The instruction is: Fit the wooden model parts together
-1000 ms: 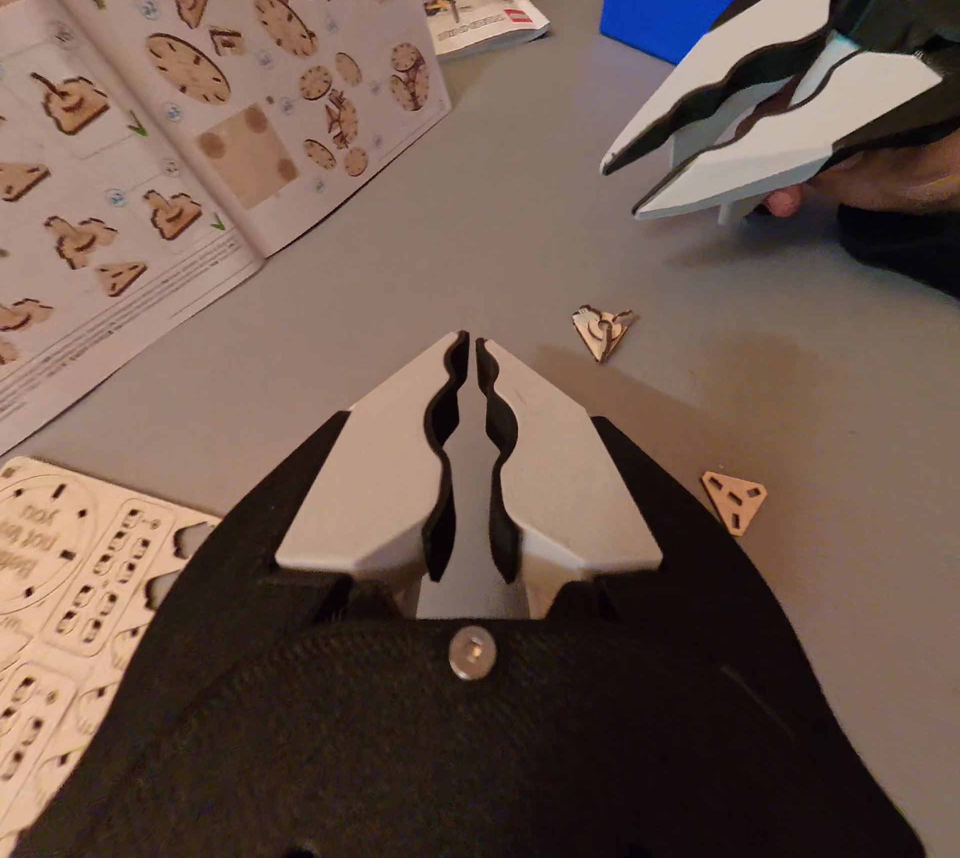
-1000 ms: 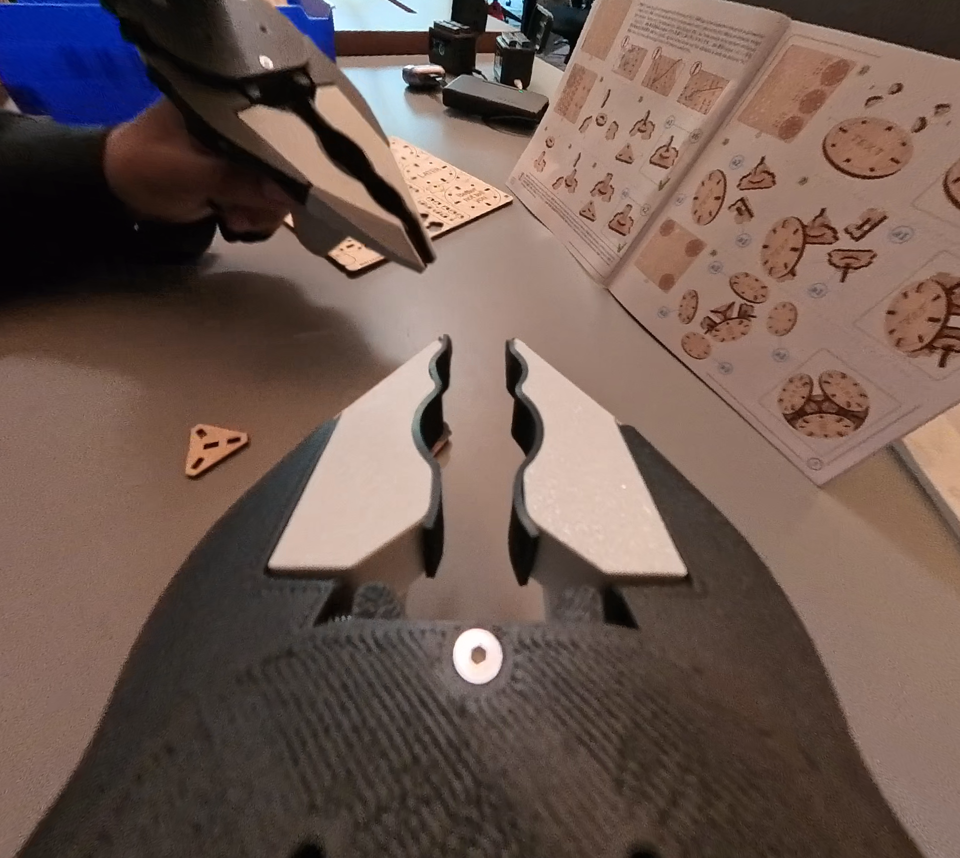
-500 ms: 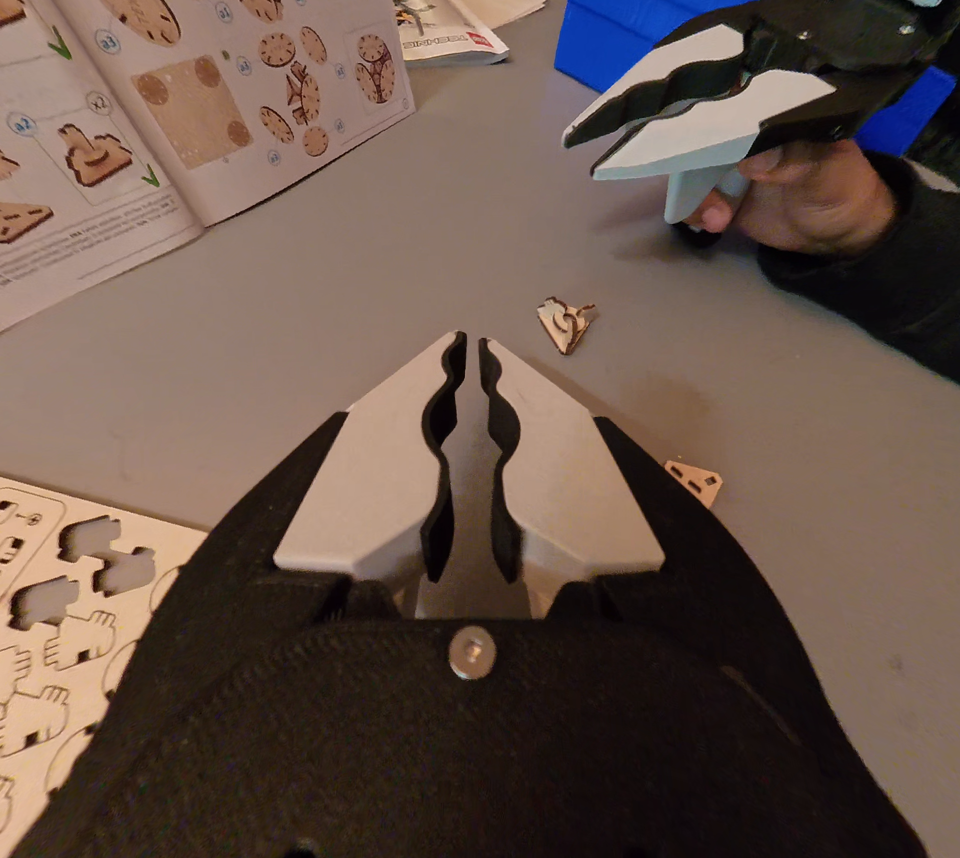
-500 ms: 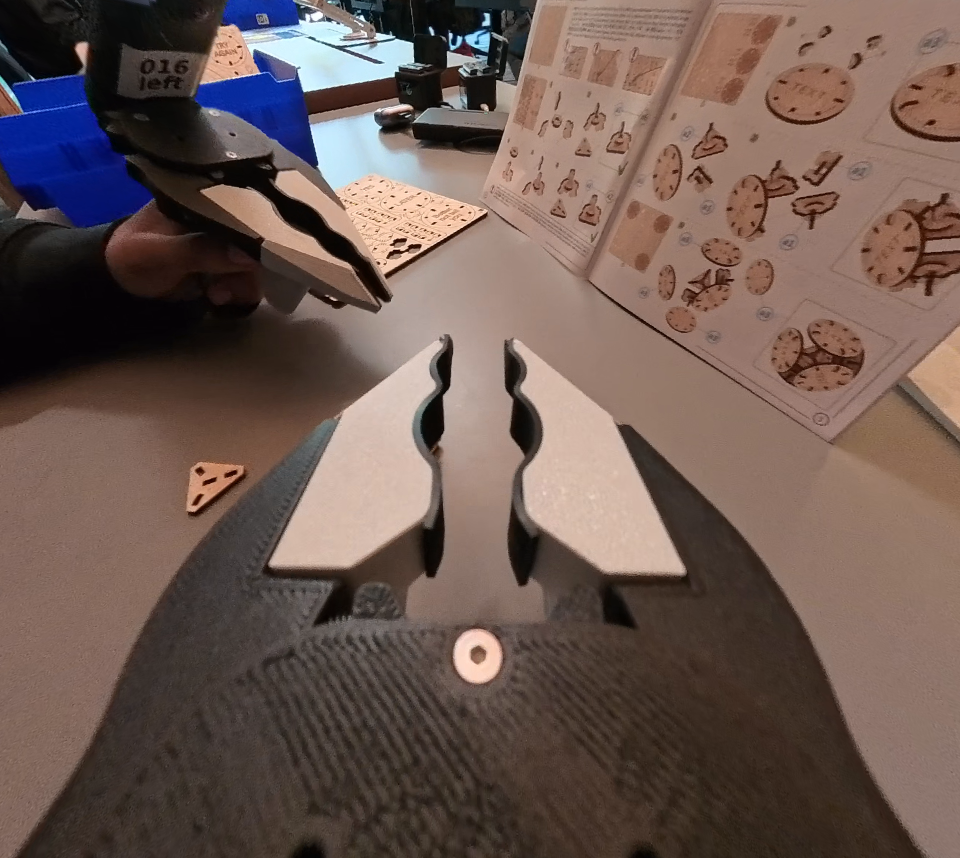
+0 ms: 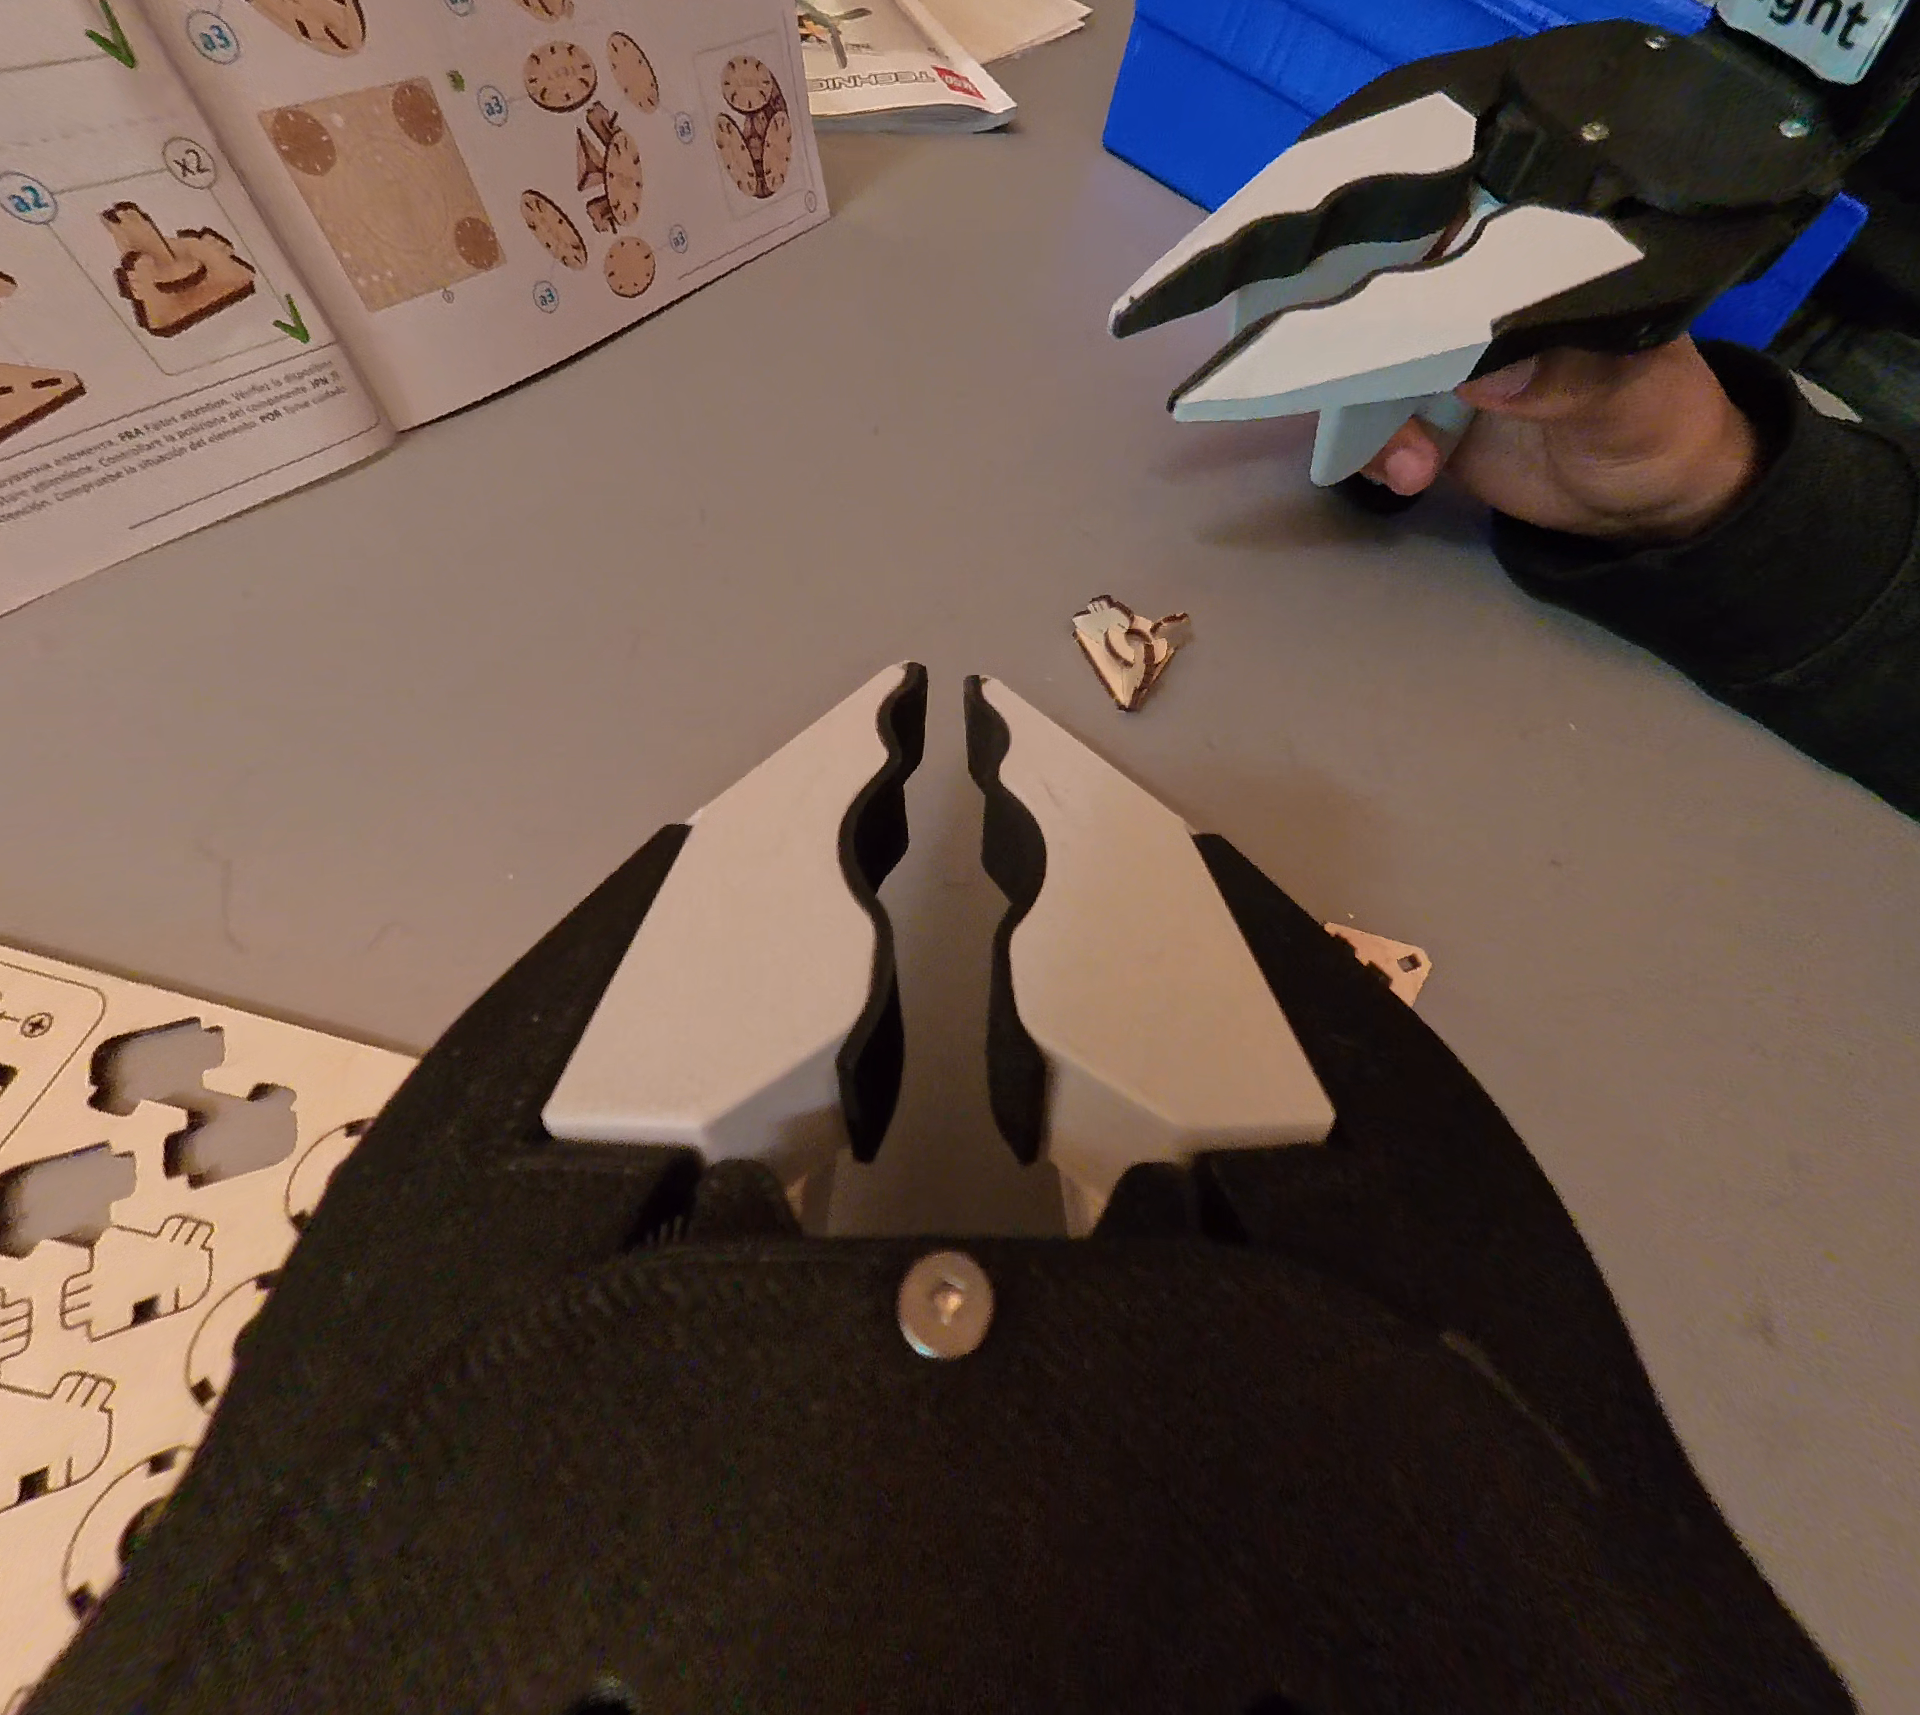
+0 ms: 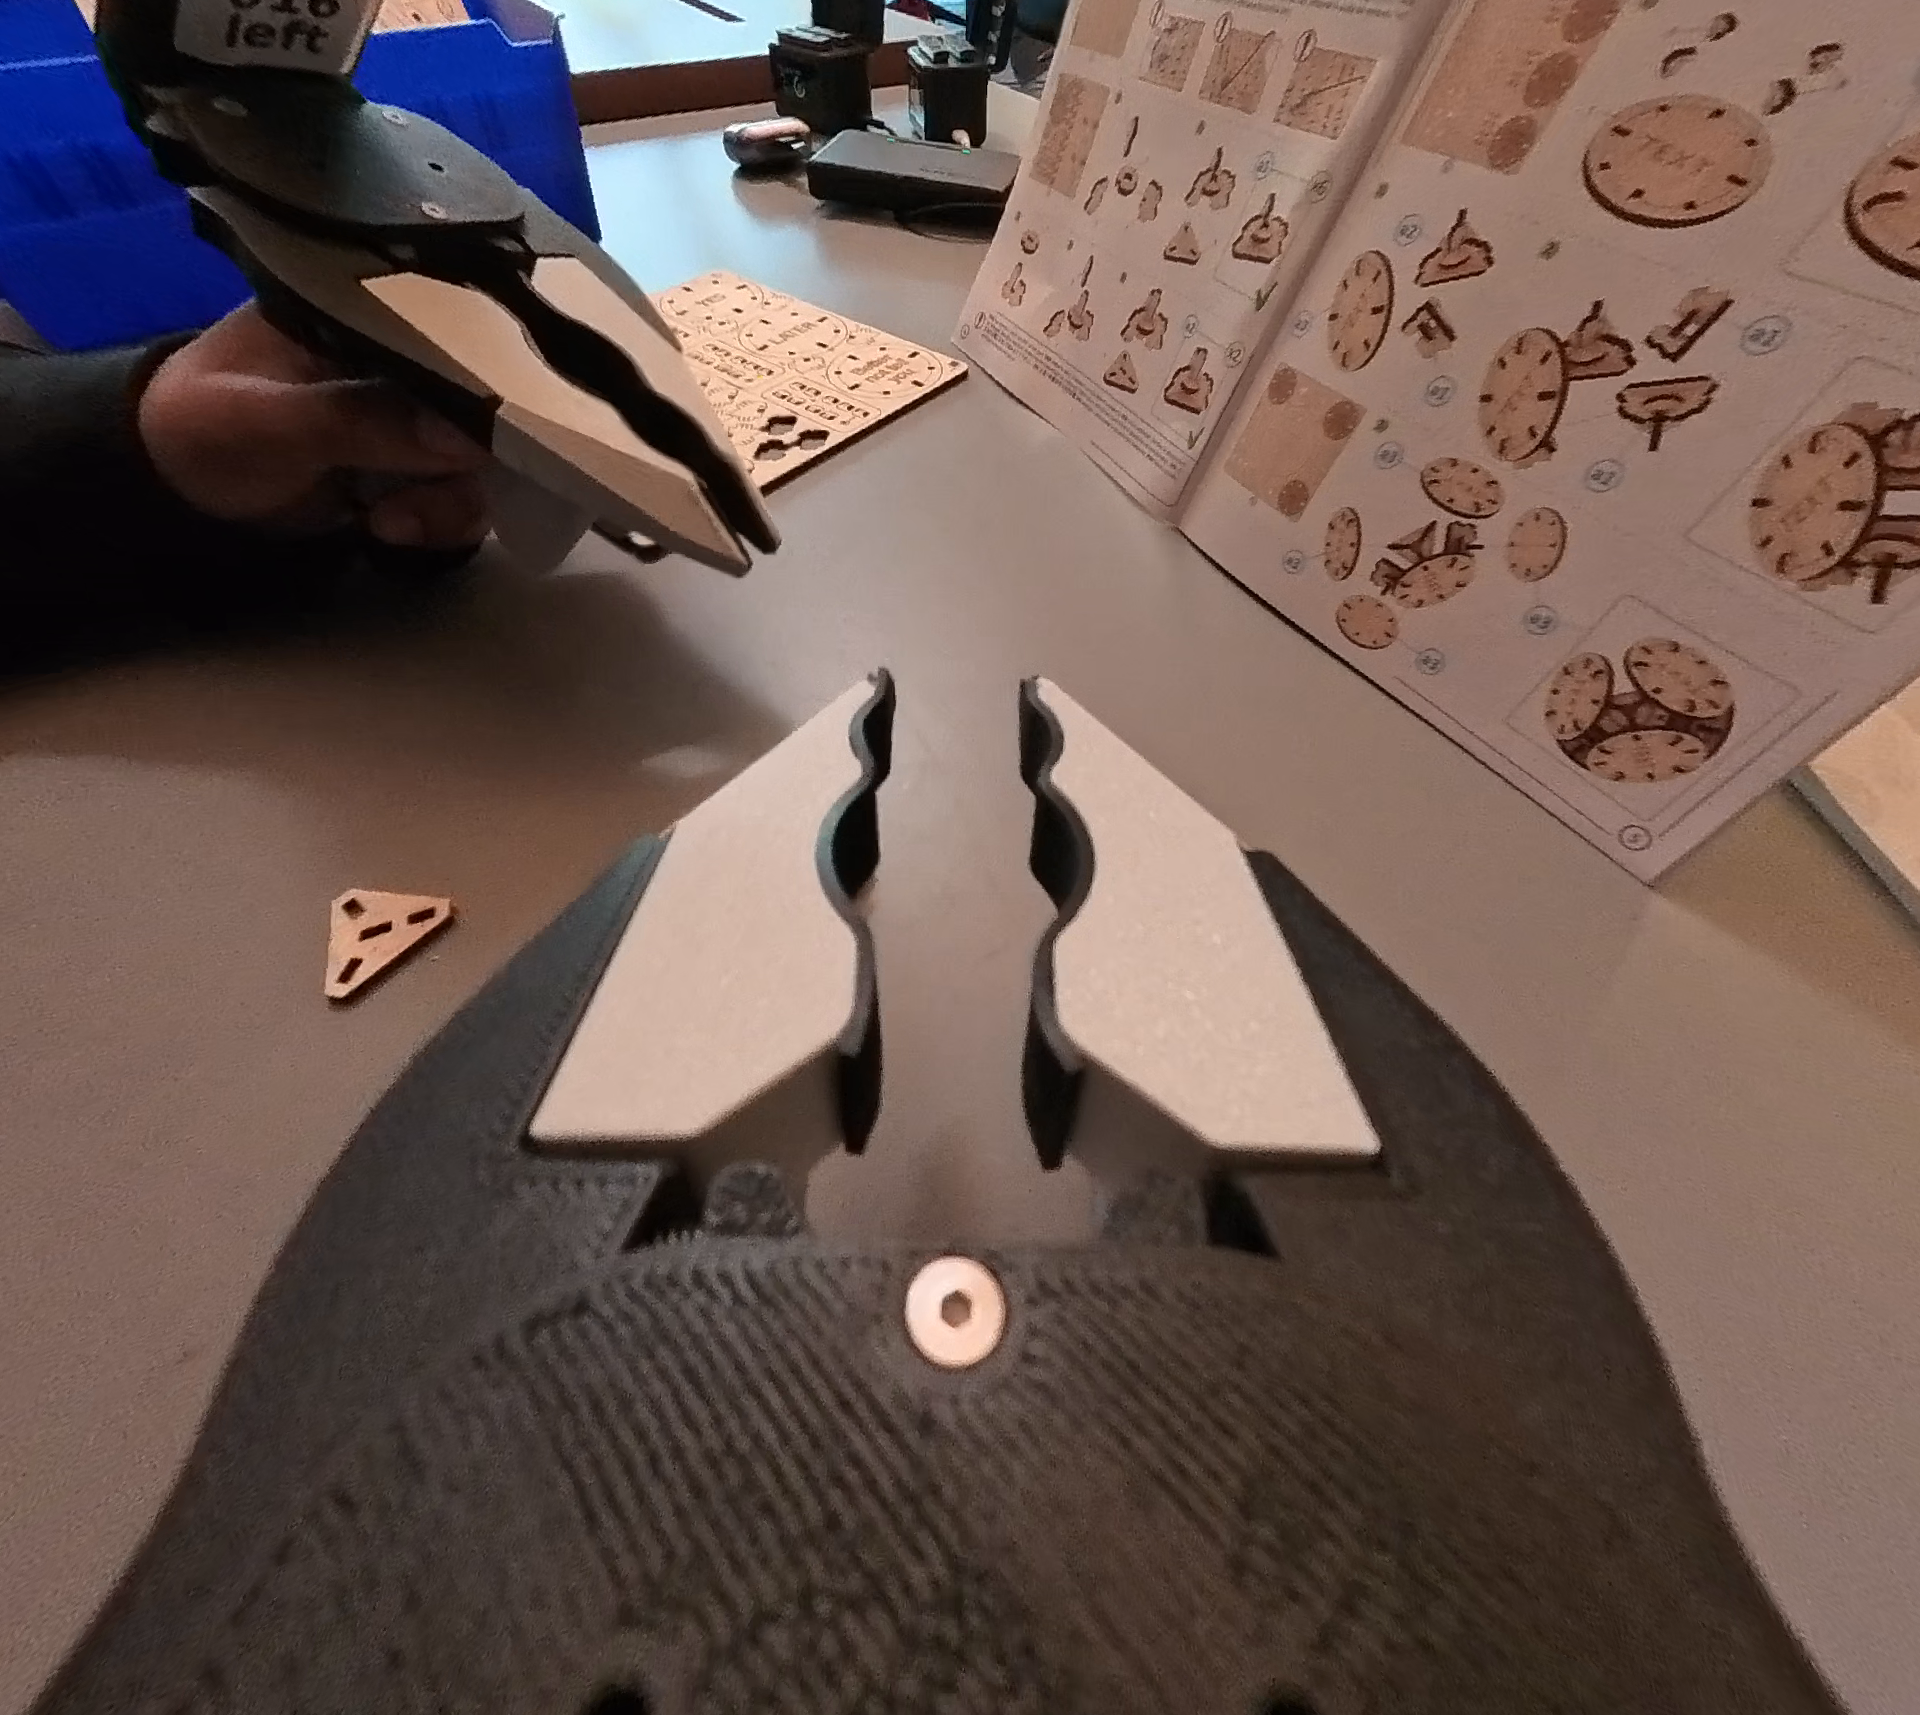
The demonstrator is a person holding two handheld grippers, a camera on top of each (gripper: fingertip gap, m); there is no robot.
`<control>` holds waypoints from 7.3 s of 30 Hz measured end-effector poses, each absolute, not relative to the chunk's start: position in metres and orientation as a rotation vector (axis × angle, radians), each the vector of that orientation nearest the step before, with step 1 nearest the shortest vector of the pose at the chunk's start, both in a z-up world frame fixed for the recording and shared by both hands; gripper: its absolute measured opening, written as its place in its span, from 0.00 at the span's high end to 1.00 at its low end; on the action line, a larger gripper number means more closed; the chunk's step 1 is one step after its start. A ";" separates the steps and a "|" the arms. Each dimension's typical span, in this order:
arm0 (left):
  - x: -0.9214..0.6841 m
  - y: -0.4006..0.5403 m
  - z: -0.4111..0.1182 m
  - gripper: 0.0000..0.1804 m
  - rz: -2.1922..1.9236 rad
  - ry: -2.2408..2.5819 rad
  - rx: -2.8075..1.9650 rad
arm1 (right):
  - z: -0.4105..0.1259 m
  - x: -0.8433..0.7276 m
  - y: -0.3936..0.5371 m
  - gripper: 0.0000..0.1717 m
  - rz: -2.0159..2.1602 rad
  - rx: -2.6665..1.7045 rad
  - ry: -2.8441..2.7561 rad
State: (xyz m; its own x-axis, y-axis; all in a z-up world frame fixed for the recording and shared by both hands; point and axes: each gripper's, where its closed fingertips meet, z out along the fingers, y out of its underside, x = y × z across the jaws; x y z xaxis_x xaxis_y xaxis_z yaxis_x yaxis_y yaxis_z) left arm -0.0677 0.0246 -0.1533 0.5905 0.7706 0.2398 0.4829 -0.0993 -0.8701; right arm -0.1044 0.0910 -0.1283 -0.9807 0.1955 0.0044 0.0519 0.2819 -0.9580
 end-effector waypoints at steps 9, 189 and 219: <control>-0.066 0.020 -0.147 0.95 0.288 -1.038 -1.704 | -0.131 -0.109 0.091 0.72 1.746 -0.257 -2.393; 0.124 -0.111 -0.188 0.60 0.321 -1.541 -1.711 | -0.198 0.041 0.010 1.00 0.940 0.804 -2.834; 0.133 -0.052 -0.139 0.70 0.212 -1.355 -1.782 | -0.196 -0.009 -0.031 0.84 0.983 -0.133 -3.051</control>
State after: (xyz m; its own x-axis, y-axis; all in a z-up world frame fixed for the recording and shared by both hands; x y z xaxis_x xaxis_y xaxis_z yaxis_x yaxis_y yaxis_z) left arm 0.1335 -0.0519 -0.1393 0.3948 0.8505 0.3476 0.7033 -0.0363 -0.7100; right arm -0.0086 -0.0309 -0.1963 -0.9944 0.0587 -0.0883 0.0992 0.8091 -0.5793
